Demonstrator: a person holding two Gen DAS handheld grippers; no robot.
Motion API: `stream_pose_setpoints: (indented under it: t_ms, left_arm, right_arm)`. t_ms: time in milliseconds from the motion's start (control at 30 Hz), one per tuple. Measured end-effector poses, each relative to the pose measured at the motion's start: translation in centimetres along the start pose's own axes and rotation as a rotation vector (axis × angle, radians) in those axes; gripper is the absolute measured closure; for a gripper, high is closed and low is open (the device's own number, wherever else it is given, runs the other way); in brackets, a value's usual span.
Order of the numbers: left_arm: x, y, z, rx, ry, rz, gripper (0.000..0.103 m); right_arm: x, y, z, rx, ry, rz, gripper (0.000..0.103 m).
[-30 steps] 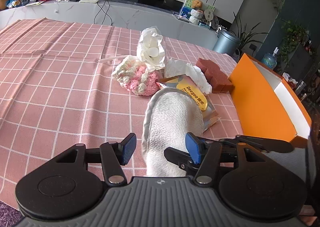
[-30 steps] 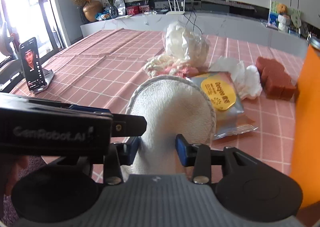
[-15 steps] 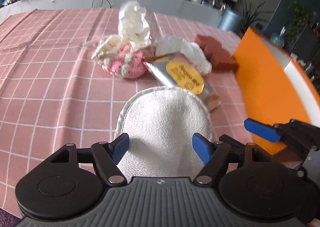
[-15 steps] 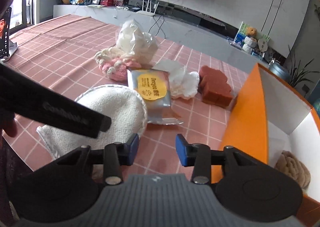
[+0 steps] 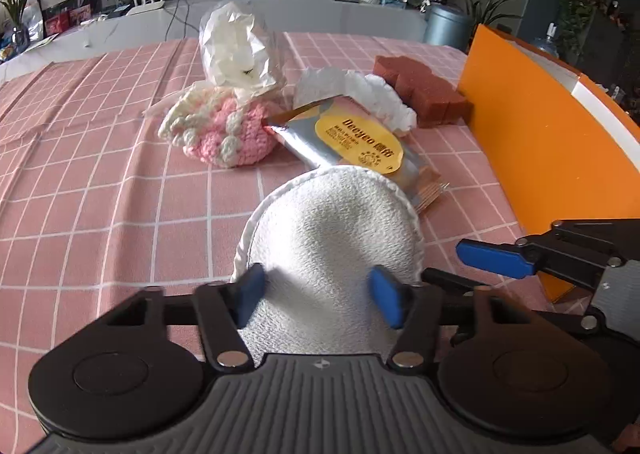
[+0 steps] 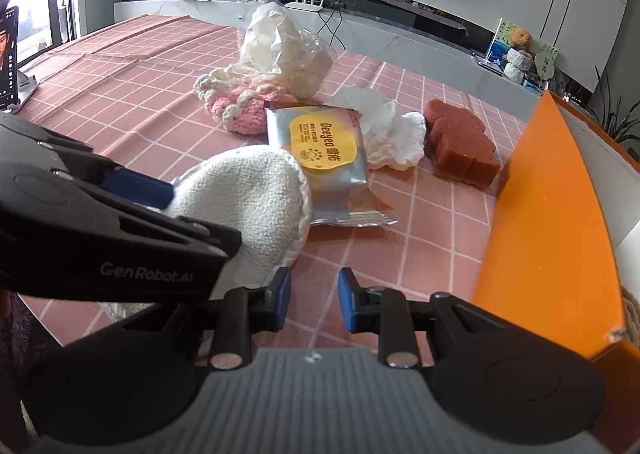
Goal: Organize soft objects
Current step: 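Grasp the yellow Deeyeo snack packet with the right gripper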
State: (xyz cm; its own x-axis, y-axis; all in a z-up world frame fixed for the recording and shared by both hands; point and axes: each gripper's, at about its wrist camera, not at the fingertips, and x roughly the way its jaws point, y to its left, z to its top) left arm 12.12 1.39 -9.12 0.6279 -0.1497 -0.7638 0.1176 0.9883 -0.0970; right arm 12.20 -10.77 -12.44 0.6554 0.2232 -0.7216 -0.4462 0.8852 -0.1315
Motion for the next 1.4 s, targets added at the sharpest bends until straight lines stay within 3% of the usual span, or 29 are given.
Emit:
stream_pose_setpoints:
  t_ms: [200,300,367,467,533,633,733,867,1000,1100,1167,1267,1400]
  left_arm:
    - [-0.3,-0.2,0.1,0.0,-0.027,-0.052,0.079]
    - [-0.6,-0.2,0.1,0.006,-0.048,-0.063,0.086]
    - [-1.2,0.2,0.4,0.001,-0.071,-0.049,0.087]
    - [-2.0,1.8,1.0,-0.048,-0.101,-0.029,0.088]
    - [-2.4,2.9,1.4,-0.07,-0.123,-0.001,0.088]
    - [-2.0,4.2,2.2,-0.092,-0.132,0.025,0.088]
    - [-1.1,4.8,2.9,-0.094,-0.119,0.03,0.087]
    - [0.2,5.5,3.1,-0.115,-0.081,0.012,0.079]
    - [0.5,5.8,2.8,-0.123,-0.066,0.016,0.055]
    - [0.9,6.0,2.4,-0.134,-0.048,0.035,0.032]
    - [0.9,5.9,2.1,-0.11,-0.048,0.067,0.023]
    - [0.9,5.8,1.9,-0.092,-0.043,0.112,0.021]
    - [0.9,6.2,1.7,-0.104,-0.044,0.099,0.027]
  right_arm:
    - [-0.2,0.4,0.5,0.002,-0.025,0.042,0.078]
    - [-0.6,0.5,1.1,-0.002,-0.05,0.037,0.077]
    - [-1.0,0.2,1.8,0.013,-0.077,0.029,0.071]
    - [-1.0,-0.5,3.1,0.032,-0.109,0.005,0.053]
    - [-0.4,-0.8,4.1,0.039,-0.112,-0.025,0.03]
    - [1.3,-1.1,5.5,0.051,-0.084,-0.045,0.02]
    - [3.2,-1.4,6.7,0.083,-0.032,-0.04,0.02]
    - [5.3,-2.1,7.4,0.168,0.035,0.025,0.02]
    - [6.2,-2.1,7.1,0.193,0.062,0.056,0.026]
    - [6.0,-1.7,7.0,0.164,0.051,0.067,0.04]
    - [5.9,-1.6,6.9,0.164,0.049,0.067,0.042]
    - [5.6,-1.6,6.7,0.167,0.052,0.079,0.046]
    - [4.7,-1.4,5.9,0.172,0.053,0.091,0.049]
